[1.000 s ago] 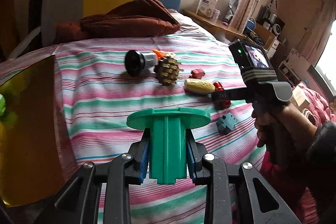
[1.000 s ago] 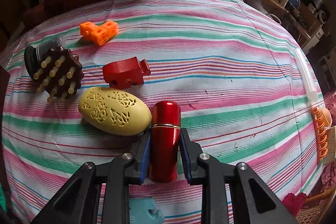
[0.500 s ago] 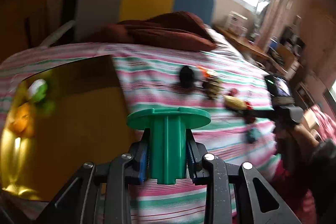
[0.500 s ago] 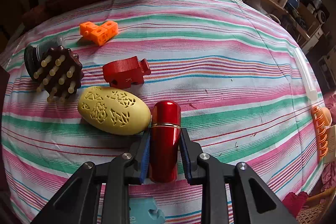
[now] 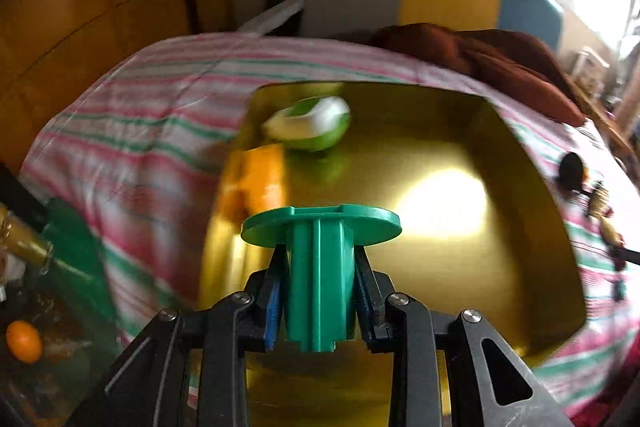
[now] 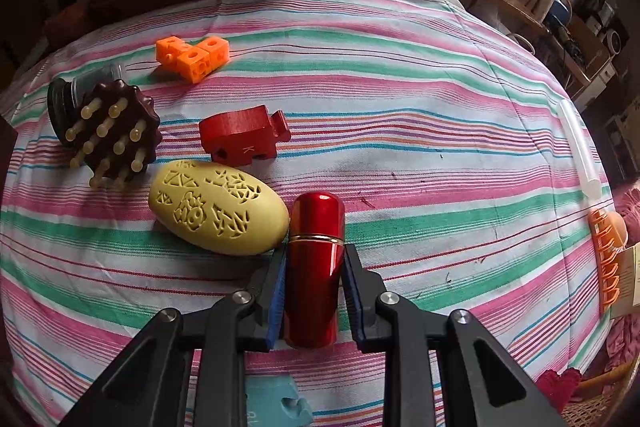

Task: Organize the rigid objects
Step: 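Carry the teal spool into the gold tray and open the left tool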

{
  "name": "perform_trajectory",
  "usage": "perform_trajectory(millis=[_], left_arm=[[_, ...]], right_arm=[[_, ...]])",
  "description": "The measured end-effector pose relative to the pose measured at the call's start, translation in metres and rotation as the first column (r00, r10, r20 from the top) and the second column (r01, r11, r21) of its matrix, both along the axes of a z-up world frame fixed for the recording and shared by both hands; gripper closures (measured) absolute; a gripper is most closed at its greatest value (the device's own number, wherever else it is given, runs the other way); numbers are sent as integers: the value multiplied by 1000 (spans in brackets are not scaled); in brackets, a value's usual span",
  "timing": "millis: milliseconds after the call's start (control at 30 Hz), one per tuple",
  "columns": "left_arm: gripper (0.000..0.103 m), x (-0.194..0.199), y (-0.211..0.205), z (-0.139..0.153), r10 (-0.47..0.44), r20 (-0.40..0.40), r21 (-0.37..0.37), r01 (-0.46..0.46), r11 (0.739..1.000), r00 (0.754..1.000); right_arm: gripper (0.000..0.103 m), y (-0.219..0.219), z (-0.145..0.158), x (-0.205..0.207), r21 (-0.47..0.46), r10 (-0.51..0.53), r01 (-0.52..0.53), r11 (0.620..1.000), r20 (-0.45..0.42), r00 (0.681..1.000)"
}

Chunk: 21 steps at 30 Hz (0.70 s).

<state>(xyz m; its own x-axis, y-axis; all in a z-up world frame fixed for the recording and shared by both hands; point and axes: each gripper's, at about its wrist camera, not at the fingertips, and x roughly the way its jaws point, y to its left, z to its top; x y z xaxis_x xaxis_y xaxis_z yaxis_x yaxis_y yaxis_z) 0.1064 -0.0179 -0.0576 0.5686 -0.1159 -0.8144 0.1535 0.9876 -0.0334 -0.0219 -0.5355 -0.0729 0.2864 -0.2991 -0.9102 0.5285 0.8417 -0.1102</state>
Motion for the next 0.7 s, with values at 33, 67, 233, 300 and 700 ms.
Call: perform_trajectory(millis=[33,67,233,300,700], left_arm=[[72,2,6,-3,11,1,7,-11,1000,1000],[72,3,12,-7,22,1,20,-22,1000,1000],[71,5,18,-18,28,10,36,-29,999,1000],[63,2,15,-18,17,29,39,-18,999,999],[31,-31,12,13,73,160,17,-77,997,984]], right_arm=[[77,-1,0,-1,13,-11,11,1000,6,1000],[77,-3,0,-2,27,-20,20,999,10,1000],[77,-15,0,-6,107,-74,69,992,43,996],[77,-14,0,-6,102,-72,67,993,44,996],[77,-5,1,-2,14,-13,13,1000,10,1000]])
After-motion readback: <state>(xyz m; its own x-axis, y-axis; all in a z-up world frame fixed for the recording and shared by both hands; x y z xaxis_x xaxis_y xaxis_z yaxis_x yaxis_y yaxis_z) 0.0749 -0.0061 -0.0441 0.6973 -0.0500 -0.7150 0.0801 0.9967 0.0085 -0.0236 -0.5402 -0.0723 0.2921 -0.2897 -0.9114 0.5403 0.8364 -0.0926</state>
